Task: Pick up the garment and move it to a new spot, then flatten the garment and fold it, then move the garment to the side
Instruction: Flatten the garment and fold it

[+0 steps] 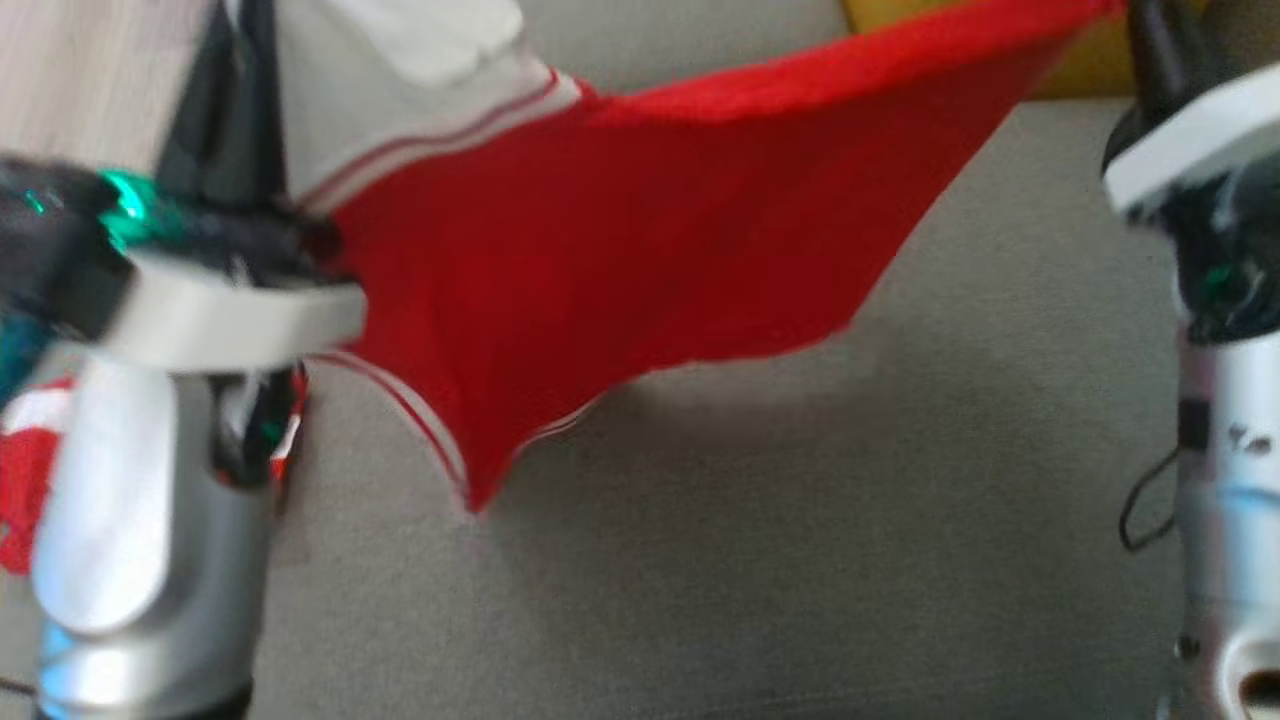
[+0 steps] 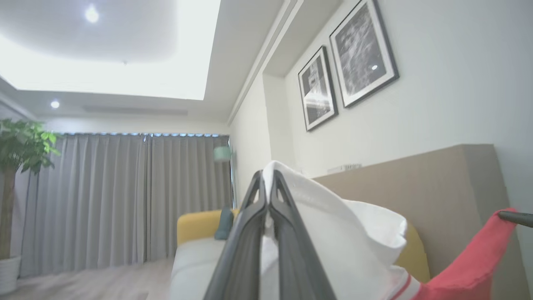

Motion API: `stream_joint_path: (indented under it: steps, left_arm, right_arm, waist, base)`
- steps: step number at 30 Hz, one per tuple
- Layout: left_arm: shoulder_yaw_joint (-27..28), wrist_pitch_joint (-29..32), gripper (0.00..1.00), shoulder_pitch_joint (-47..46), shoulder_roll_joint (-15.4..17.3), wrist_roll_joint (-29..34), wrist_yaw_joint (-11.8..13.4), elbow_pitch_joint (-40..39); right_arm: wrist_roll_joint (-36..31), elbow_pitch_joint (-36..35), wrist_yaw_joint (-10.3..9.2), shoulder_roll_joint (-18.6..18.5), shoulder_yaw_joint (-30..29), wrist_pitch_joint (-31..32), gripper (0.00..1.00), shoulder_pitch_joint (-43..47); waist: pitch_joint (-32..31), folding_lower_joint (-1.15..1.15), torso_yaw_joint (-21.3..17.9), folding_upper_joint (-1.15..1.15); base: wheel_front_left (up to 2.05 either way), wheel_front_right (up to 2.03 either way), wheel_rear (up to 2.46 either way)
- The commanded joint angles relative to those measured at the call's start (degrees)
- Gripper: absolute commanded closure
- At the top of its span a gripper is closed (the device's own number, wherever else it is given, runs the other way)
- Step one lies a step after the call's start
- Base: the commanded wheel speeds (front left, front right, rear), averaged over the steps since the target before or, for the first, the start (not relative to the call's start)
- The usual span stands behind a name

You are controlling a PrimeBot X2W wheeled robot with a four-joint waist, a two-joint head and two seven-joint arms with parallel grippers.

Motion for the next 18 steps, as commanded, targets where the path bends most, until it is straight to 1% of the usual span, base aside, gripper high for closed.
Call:
stream_joint_path:
  steps: [1, 4, 8, 10, 13, 15, 18]
  left_arm:
    - [2.51, -0.17, 1.0, -4.38, 2.23, -0.4, -0.14, -2.4]
    - [3.3, 0.24, 1.0, -7.92, 3.57, -0.63, -0.25, -3.4]
    - [4.36, 0.95, 1.0, -11.32, 4.2, -1.34, 0.01, -5.25]
    - [4.7, 1.25, 1.0, -12.31, 4.42, -1.45, 0.27, -6.41]
    - [5.15, 1.52, 1.0, -13.24, 4.86, -1.66, 0.46, -7.7]
    - [5.36, 1.56, 1.0, -13.47, 5.13, -1.7, 0.48, -7.67]
    - [5.9, 2.44, 1.0, -14.13, 5.46, -2.89, 0.44, -6.56]
  right_arm:
    - [0.96, -2.99, -0.05, 0.44, 0.83, 0.51, 1.0, -3.27]
    - [1.81, -4.83, -0.05, 0.93, 0.52, 0.82, 1.0, -4.87]
    - [1.54, -6.96, -0.05, 1.47, -0.46, 1.69, 1.0, -6.01]
    - [-1.18, -8.11, -0.05, 1.46, -2.14, 2.29, 1.0, -6.09]
    - [-3.49, -10.33, -0.05, 3.11, -5.72, 4.01, 1.0, -6.3]
    - [-4.14, -11.13, -0.05, 3.63, -6.88, 4.93, 1.0, -6.36]
    - [-6.21, -12.92, -0.05, 4.75, -10.21, 7.71, 1.0, -6.92]
  waist:
    - [-1.41, 0.0, -1.21, 0.0]
    - [-2.26, 0.0, -1.79, 0.0]
    - [-2.66, 0.0, -2.12, 0.0]
    - [-2.72, 0.0, -2.12, 0.0]
    - [-2.71, 0.0, -1.98, 0.0]
    - [-2.67, 0.0, -1.94, 0.0]
    - [-2.36, 0.0, -2.08, 0.0]
  base:
    - [0.0, 0.0, 0.0]
    - [0.0, 0.0, 0.0]
    - [0.0, 0.0, 0.0]
    - [0.0, 0.0, 0.0]
    - [0.0, 0.0, 0.0]
    - [0.0, 0.0, 0.0]
    - [0.0, 0.0, 0.0]
